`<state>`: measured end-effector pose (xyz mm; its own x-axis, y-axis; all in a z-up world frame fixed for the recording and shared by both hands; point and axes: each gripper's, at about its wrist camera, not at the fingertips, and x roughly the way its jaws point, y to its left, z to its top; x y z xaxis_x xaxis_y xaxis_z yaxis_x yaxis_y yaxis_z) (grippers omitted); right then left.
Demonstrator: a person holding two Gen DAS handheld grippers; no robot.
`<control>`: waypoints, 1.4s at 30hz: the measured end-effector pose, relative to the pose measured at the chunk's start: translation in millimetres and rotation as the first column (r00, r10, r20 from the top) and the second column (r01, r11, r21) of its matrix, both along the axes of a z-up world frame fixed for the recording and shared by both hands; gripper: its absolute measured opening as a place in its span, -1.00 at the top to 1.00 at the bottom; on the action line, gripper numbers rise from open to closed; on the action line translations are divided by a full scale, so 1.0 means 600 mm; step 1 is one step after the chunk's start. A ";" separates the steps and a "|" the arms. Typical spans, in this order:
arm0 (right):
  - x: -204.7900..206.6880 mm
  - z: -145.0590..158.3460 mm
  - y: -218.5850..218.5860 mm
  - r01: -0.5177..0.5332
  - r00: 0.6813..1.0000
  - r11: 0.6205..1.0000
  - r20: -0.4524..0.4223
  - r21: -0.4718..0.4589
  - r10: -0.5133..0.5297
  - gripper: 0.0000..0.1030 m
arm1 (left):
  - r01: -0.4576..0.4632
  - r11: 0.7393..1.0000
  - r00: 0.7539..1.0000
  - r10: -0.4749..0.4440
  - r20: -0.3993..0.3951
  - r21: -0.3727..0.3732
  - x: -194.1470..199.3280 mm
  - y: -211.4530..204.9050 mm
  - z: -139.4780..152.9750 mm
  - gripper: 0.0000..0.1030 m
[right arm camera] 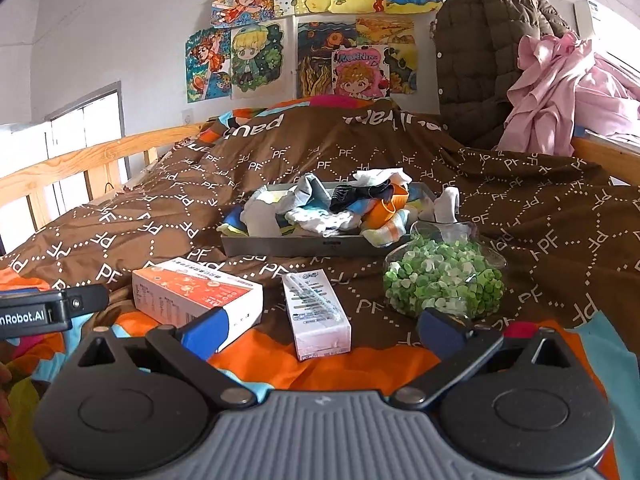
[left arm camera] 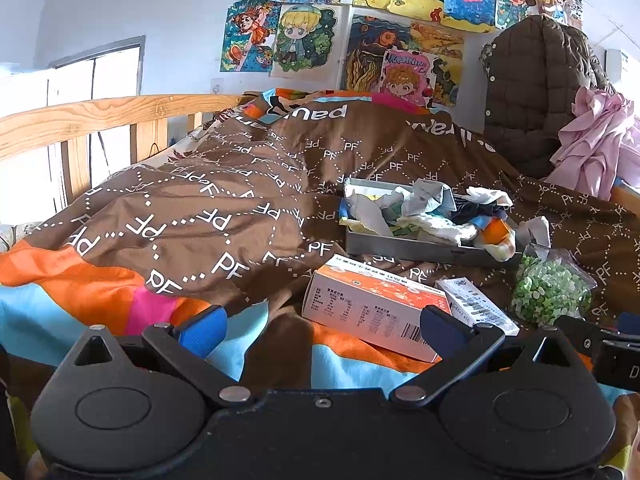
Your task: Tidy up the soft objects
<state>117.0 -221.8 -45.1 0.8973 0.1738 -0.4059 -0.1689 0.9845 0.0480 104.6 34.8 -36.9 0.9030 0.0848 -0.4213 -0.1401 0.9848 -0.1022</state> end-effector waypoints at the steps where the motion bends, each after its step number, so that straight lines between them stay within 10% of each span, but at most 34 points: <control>1: 0.000 0.000 0.000 -0.002 1.000 1.000 0.002 0.000 0.002 -1.00 | 0.000 1.000 1.000 0.000 0.000 0.002 0.000 0.000 0.000 -0.99; 42: 0.005 -0.001 -0.012 0.012 1.000 0.999 -0.007 0.042 -0.012 -1.00 | 0.002 1.000 1.000 -0.002 0.002 0.009 -0.001 -0.002 0.000 -0.99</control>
